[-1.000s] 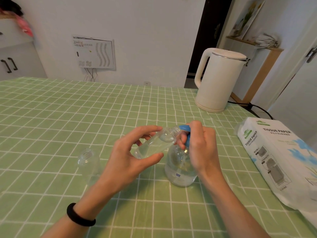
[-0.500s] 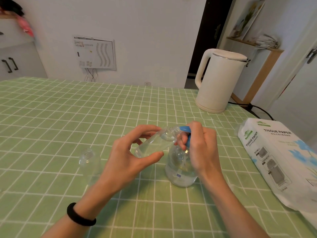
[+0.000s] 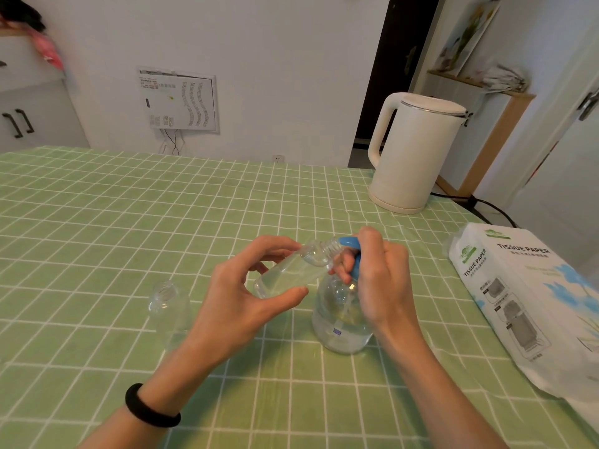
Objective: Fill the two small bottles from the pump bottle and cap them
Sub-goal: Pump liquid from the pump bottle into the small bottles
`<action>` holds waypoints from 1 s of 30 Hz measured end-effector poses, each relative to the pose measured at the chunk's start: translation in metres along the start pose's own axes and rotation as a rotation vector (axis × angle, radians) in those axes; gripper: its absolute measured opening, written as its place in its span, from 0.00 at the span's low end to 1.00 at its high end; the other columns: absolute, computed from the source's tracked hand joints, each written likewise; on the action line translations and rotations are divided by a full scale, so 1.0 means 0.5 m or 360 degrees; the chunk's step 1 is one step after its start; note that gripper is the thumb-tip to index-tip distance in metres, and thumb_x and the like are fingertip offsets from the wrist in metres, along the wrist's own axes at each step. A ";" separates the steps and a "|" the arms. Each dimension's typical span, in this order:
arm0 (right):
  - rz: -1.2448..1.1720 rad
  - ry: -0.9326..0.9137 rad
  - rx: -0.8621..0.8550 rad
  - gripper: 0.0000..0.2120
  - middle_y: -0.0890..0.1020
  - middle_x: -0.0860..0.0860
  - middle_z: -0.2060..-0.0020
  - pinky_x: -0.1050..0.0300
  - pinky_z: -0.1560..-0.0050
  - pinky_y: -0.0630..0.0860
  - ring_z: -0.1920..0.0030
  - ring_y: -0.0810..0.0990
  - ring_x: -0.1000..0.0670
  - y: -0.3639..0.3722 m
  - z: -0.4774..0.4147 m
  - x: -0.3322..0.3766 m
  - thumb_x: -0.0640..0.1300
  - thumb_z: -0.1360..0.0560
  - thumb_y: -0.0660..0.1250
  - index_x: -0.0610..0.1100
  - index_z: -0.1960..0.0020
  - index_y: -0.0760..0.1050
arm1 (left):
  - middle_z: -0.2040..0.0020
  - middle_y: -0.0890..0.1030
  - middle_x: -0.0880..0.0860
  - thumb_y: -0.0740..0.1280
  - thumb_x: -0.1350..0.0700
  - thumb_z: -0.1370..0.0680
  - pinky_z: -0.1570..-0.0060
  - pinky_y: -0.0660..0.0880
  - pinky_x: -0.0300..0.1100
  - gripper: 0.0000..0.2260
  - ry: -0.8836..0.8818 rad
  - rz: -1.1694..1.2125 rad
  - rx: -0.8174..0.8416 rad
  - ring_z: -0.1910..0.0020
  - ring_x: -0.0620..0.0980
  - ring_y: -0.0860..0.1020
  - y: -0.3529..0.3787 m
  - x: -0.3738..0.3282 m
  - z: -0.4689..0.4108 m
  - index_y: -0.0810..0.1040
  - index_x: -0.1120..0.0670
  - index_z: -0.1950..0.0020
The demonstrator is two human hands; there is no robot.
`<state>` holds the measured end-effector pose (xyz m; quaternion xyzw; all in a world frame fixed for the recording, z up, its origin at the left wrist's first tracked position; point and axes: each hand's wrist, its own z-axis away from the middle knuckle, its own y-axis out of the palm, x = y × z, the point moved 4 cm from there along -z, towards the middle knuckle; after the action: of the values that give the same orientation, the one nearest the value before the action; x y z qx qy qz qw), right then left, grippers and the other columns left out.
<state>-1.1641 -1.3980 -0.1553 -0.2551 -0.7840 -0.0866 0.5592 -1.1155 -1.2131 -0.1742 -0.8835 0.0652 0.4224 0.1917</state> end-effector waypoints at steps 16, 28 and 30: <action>0.0009 0.0024 -0.0012 0.27 0.73 0.47 0.78 0.54 0.55 0.82 0.67 0.82 0.48 -0.001 0.002 0.001 0.53 0.20 0.55 0.47 0.76 0.69 | 0.42 0.85 0.40 0.77 0.48 0.30 0.46 0.78 0.40 0.21 0.0012 0.0007 -0.0011 0.41 0.46 0.83 -0.003 0.001 0.001 0.81 0.45 0.38; 0.0021 0.0037 -0.0039 0.30 0.75 0.47 0.78 0.54 0.54 0.81 0.64 0.86 0.48 0.000 0.004 0.004 0.59 0.19 0.54 0.47 0.76 0.70 | 0.41 0.84 0.40 0.77 0.48 0.30 0.45 0.78 0.41 0.21 0.0018 -0.0016 -0.0006 0.41 0.46 0.83 -0.004 0.002 0.001 0.80 0.44 0.37; 0.0014 0.0029 -0.0040 0.30 0.73 0.45 0.78 0.60 0.58 0.81 0.65 0.85 0.45 -0.001 0.006 0.006 0.59 0.20 0.54 0.46 0.76 0.70 | 0.41 0.84 0.39 0.77 0.48 0.30 0.45 0.78 0.42 0.21 0.0023 -0.0022 -0.0005 0.41 0.46 0.83 -0.004 0.000 0.001 0.80 0.43 0.37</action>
<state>-1.1678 -1.3963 -0.1533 -0.2647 -0.7767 -0.0962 0.5634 -1.1150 -1.2111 -0.1739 -0.8873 0.0597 0.4146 0.1927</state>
